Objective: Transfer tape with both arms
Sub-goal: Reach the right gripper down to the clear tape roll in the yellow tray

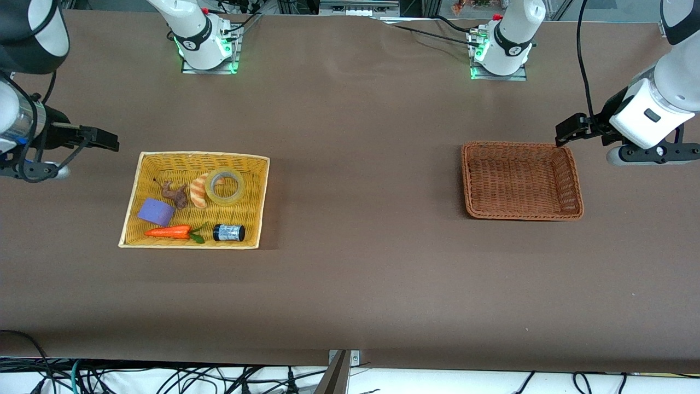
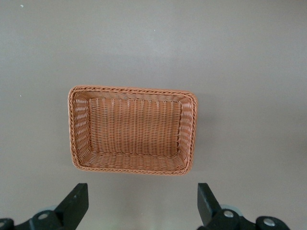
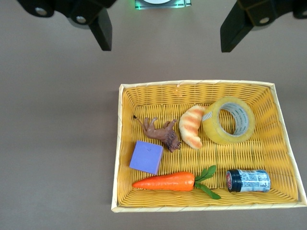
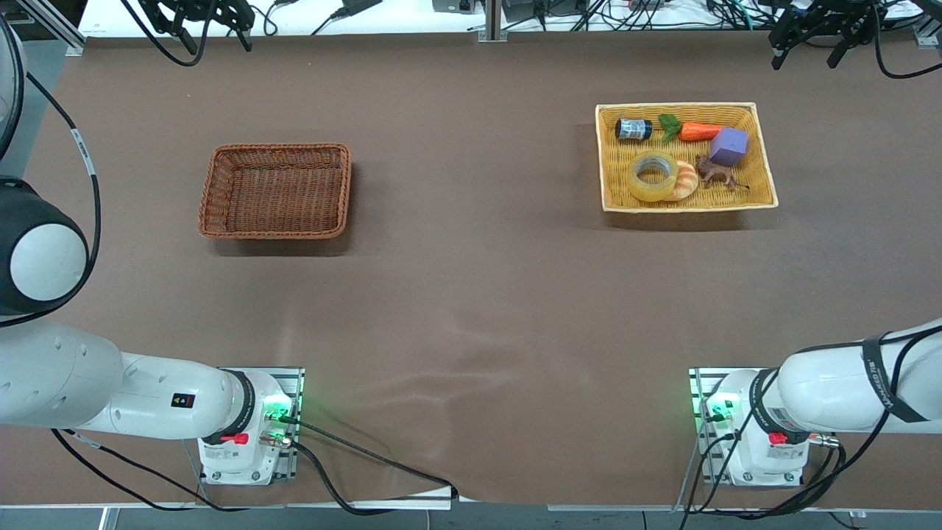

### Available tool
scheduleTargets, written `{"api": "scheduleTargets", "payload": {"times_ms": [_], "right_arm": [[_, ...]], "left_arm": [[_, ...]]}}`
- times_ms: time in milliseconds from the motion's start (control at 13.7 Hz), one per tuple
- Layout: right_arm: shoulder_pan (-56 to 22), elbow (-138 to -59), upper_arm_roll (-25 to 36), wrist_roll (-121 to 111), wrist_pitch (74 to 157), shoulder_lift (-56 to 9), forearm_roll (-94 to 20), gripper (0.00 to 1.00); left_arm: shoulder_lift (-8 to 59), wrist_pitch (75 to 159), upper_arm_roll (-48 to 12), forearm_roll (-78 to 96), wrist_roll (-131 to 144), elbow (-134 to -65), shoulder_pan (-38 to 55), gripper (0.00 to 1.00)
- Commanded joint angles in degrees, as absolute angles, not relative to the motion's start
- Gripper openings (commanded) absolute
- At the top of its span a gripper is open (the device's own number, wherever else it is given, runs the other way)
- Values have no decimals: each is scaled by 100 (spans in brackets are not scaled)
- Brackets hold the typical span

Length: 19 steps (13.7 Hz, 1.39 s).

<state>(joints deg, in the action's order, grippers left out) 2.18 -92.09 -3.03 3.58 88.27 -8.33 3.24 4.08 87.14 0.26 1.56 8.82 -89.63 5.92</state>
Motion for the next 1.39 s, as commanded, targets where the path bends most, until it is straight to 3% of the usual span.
{"api": "scheduleTargets", "payload": {"times_ms": [0, 511, 1315], "right_arm": [[107, -9332, -352, 404, 9103, -1106, 281, 100], [-378, -11010, -360, 475, 11519, -1468, 255, 100], [-729, -11952, -369, 967, 13349, -1942, 325, 100]], "left_arm": [[220, 8842, -9, 62, 853, -9158, 527, 100], [237, 8824, -9, 62, 844, -9123, 536, 100], [237, 8824, -18, 62, 844, -9105, 536, 100]]}}
